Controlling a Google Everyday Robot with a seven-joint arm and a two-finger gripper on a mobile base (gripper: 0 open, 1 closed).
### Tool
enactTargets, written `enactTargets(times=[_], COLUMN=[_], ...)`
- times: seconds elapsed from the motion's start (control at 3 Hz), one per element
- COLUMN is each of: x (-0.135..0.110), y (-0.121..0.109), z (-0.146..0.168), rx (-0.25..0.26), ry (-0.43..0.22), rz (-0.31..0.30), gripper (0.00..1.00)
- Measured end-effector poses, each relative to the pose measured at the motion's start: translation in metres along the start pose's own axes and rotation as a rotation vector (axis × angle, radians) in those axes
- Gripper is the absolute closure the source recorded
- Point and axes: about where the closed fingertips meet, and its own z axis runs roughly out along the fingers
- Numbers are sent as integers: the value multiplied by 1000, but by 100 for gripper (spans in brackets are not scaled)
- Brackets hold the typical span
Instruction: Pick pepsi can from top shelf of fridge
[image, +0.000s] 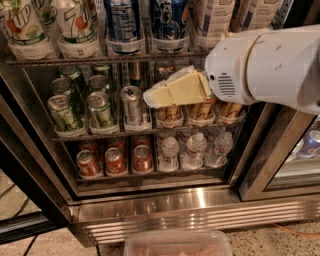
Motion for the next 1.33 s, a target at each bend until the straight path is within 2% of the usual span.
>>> enactTargets(times=[0.33, 0.67, 1.0, 1.33], x=[-15, -25, -25, -34], y=[-5, -5, -5, -1], z=[2, 0, 0, 2], rx=[81, 95, 95, 104], ry=[-44, -64, -64, -96], rz=[107, 159, 159, 157], gripper=[0, 0, 0, 0])
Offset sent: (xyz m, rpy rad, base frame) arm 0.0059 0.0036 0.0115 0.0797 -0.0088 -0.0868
